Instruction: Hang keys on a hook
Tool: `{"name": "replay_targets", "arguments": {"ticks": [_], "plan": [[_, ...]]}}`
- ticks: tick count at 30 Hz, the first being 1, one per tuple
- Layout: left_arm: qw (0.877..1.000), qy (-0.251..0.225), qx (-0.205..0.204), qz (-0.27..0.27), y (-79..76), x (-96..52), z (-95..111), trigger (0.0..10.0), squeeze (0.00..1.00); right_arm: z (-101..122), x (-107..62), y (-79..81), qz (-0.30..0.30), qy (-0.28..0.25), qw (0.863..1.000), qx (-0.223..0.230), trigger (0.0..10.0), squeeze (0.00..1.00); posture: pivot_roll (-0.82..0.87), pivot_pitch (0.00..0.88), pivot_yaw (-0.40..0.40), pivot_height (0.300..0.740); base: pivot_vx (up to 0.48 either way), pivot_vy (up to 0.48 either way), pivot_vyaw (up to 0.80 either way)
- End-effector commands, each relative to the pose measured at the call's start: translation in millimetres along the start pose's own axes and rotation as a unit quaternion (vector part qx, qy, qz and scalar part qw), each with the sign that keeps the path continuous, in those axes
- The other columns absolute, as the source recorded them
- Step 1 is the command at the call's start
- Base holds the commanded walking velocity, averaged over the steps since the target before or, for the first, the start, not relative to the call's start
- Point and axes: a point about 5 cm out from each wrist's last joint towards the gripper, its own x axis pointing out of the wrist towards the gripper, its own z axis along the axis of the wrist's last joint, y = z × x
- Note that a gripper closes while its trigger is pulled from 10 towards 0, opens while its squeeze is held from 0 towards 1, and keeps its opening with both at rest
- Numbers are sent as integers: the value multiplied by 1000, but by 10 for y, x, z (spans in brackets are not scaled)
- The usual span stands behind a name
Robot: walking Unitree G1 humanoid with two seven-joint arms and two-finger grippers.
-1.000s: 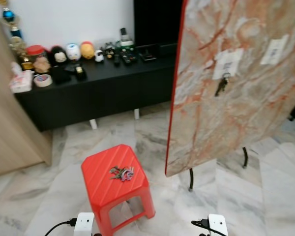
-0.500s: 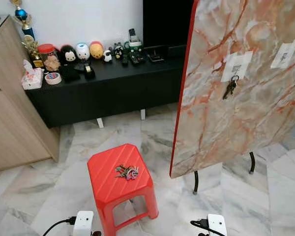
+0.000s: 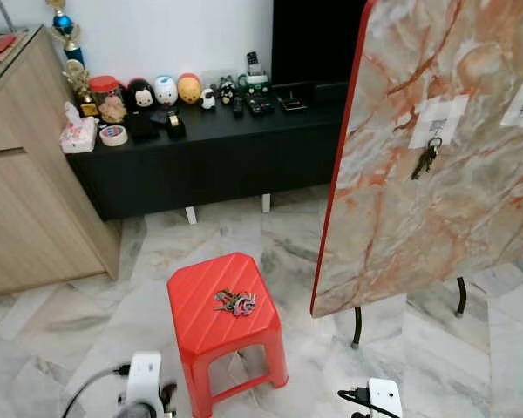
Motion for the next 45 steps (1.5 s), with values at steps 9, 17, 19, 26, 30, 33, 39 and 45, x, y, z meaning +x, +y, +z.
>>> {"name": "replay_targets", "arguments": {"ticks": [9,17,19,26,30,33,39,45], "plan": [[969,-241,-18,-54,-120,-76,744,10000,0,25,-2,-37,-7,-11,1000,9,10000,0,32,0,-11,740,0,0,0],[956,-288,-28,-49,-118,-235,842,10000,0,29,-2,-50,-8,-8,1000,2,10000,0,42,0,-20,740,0,-103,0],[956,-288,-29,-50,-122,-246,866,10000,0,29,-2,-49,-8,-9,1000,2,10000,0,41,0,-19,740,0,-480,0],[953,-294,-30,-60,-168,-257,1006,10000,0,30,-2,-47,-11,-11,1000,4,10000,0,33,0,-14,740,0,-339,0],[952,-297,-34,-67,-178,-272,1041,10000,0,20,-3,-49,-13,-8,1000,10,10000,0,38,0,-14,740,0,0,0],[953,-295,-35,-67,-178,-280,1043,10000,0,17,-3,-51,-14,-5,1000,6,10000,0,38,0,-14,740,0,0,-163],[952,-296,-40,-67,-172,-297,1047,10000,0,15,-3,-54,-11,-2,1000,2,10000,0,37,0,-16,740,0,0,-725],[952,-297,-31,-66,-165,-296,1053,10000,0,14,-3,-59,-11,-2,1000,-1,10000,0,37,0,-16,740,0,0,-767]]}}
